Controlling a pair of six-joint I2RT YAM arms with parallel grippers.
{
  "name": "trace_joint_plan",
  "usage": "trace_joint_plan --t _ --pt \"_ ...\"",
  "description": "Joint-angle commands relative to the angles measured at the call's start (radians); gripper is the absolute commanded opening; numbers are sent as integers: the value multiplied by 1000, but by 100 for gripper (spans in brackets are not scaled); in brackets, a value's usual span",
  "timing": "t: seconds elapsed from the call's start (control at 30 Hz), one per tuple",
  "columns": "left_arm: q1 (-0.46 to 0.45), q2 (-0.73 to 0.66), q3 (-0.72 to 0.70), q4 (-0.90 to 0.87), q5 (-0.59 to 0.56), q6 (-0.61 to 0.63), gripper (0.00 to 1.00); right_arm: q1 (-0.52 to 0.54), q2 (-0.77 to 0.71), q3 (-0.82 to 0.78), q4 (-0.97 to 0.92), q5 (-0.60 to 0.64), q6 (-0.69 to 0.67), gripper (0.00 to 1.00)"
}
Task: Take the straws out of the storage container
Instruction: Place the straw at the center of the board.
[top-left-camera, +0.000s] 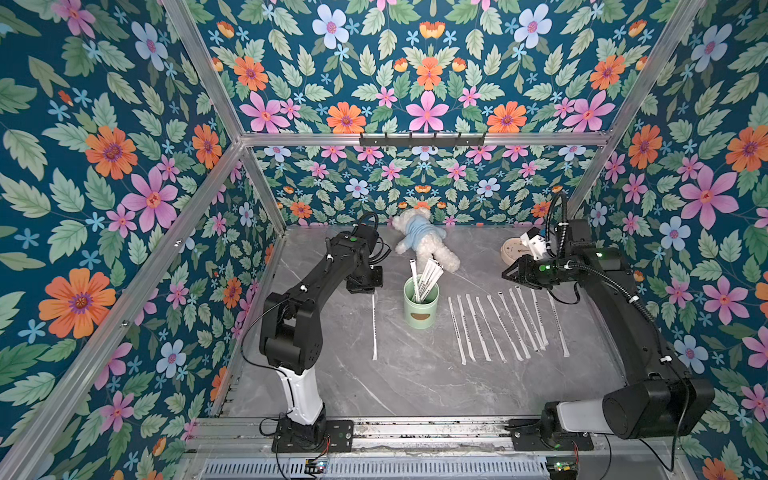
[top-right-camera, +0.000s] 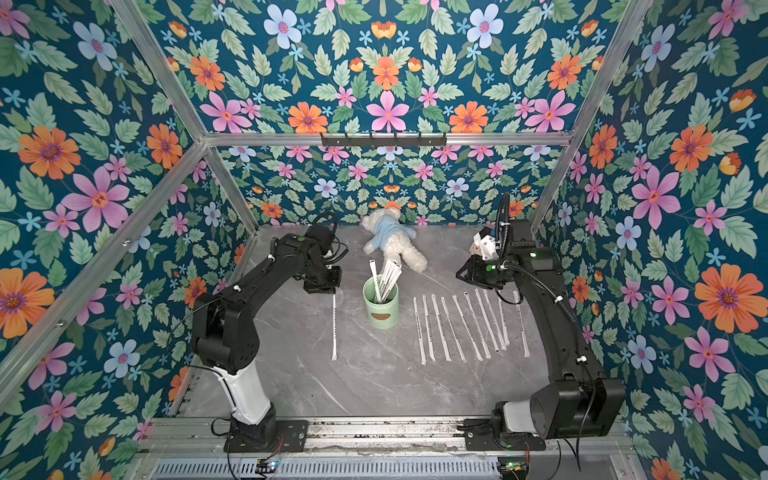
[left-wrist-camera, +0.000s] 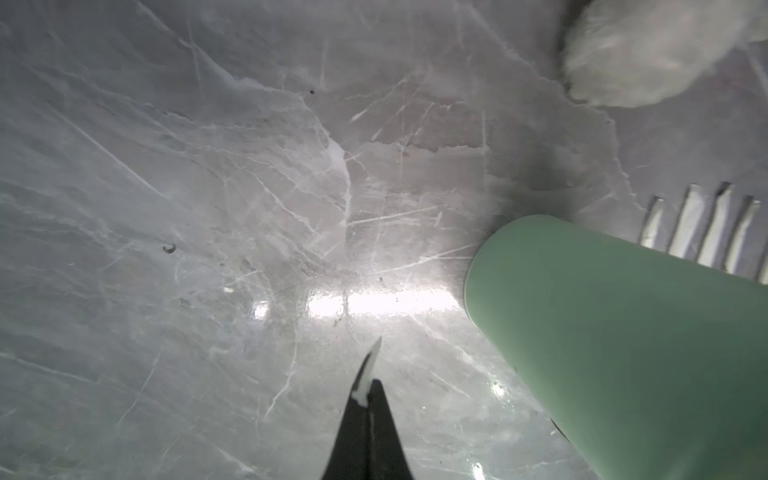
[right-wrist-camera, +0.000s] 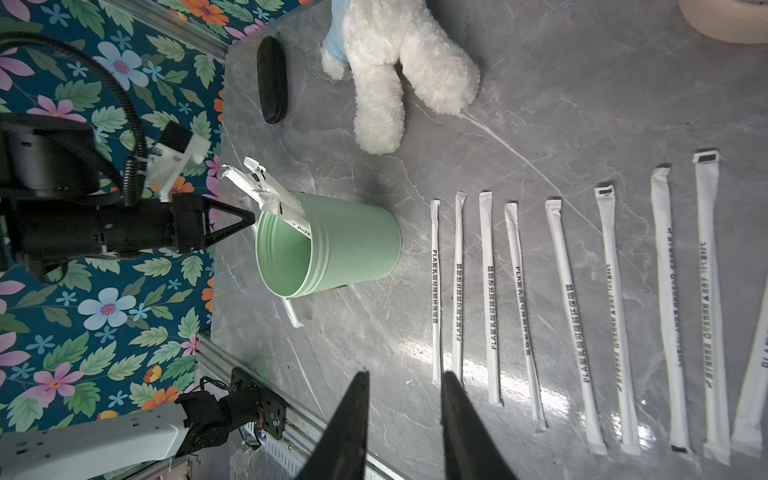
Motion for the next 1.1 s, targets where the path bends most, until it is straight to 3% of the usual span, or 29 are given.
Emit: trace_joint_plan --t 0.0,0.6,1.07 --pt "3 44 14 9 54 22 0 0 -4 -2 5 6 -19 32" --pt "3 178 34 51 60 34 4 0 26 -4 9 12 -19 33" --pt "4 169 28 70 50 23 21 1 25 -4 12 10 -14 34"
